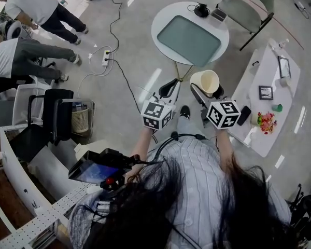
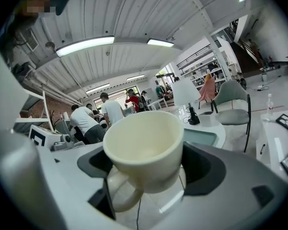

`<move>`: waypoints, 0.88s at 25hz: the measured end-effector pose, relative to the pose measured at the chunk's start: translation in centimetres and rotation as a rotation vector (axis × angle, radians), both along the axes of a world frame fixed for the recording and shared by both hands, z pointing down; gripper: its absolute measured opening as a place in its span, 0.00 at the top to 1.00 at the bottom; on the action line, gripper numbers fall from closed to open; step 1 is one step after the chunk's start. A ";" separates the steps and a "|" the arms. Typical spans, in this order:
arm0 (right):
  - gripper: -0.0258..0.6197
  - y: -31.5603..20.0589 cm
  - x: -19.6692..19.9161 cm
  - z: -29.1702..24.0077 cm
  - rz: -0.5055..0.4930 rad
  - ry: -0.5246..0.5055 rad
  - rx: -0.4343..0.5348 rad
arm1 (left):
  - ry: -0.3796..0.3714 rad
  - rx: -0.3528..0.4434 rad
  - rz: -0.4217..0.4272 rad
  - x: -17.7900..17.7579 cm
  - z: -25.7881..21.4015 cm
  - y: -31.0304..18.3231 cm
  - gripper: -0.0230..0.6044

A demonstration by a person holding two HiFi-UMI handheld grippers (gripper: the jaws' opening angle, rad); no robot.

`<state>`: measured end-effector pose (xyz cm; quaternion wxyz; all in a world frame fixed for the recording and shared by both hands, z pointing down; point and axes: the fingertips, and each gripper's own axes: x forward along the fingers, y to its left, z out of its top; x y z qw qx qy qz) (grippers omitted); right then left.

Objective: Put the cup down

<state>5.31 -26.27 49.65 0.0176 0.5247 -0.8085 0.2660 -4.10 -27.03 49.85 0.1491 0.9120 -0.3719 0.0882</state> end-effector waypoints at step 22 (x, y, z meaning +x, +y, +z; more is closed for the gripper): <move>0.31 -10.4 3.1 3.7 -0.042 0.027 -0.036 | -0.037 0.007 -0.072 0.9 0.6 -9.5 0.91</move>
